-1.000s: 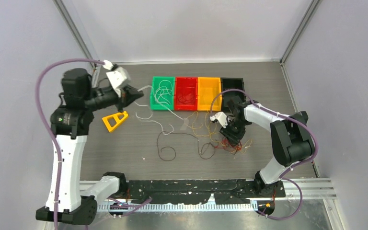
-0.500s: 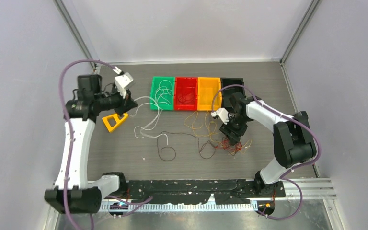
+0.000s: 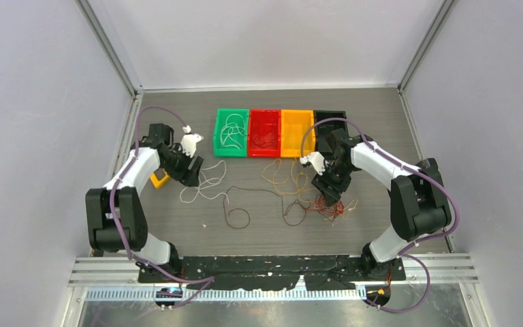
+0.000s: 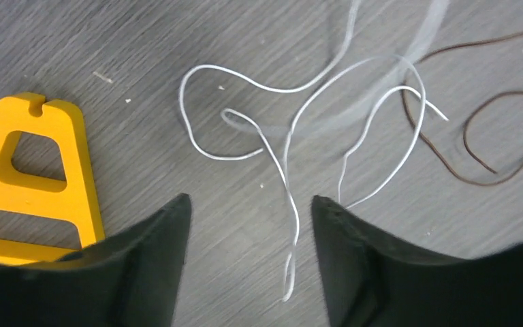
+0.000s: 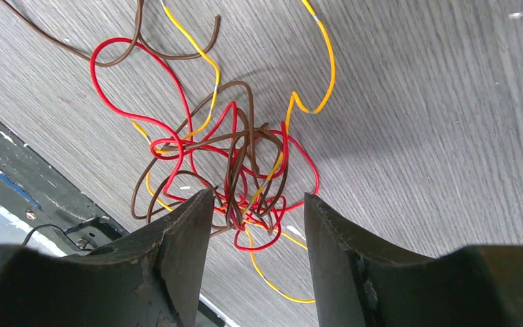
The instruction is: Untangle the cables
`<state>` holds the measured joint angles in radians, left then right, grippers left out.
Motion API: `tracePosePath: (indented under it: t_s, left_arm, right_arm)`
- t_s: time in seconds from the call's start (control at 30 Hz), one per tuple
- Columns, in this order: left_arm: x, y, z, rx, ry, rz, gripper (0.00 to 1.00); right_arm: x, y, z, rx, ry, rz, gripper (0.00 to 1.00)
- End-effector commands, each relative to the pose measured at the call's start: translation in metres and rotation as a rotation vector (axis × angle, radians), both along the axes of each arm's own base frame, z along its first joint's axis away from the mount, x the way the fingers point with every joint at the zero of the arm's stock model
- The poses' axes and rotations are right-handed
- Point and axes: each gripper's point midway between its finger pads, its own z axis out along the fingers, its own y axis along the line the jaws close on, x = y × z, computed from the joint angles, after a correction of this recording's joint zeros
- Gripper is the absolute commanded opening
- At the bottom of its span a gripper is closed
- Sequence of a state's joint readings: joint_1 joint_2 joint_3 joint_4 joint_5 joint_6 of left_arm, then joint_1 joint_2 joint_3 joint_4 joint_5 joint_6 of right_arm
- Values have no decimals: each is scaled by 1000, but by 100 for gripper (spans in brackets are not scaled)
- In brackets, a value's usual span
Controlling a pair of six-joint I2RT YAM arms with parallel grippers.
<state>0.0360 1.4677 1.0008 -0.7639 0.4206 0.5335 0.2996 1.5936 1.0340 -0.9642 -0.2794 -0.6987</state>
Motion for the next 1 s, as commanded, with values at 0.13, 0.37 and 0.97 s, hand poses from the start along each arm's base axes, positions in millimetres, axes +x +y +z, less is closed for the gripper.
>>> tracePosePath:
  t_s: [0.13, 0.37, 0.97]
  left_arm:
    - [62, 13, -8, 73, -83, -14, 98]
    - [69, -4, -24, 132, -20, -110, 99]
    - [50, -31, -3, 10, 115, 132, 72]
  right_arm:
    - [-1, 4, 3, 21, 20, -18, 58]
    - [1, 5, 1, 17, 30, -21, 58]
    - [8, 7, 5, 18, 21, -24, 57]
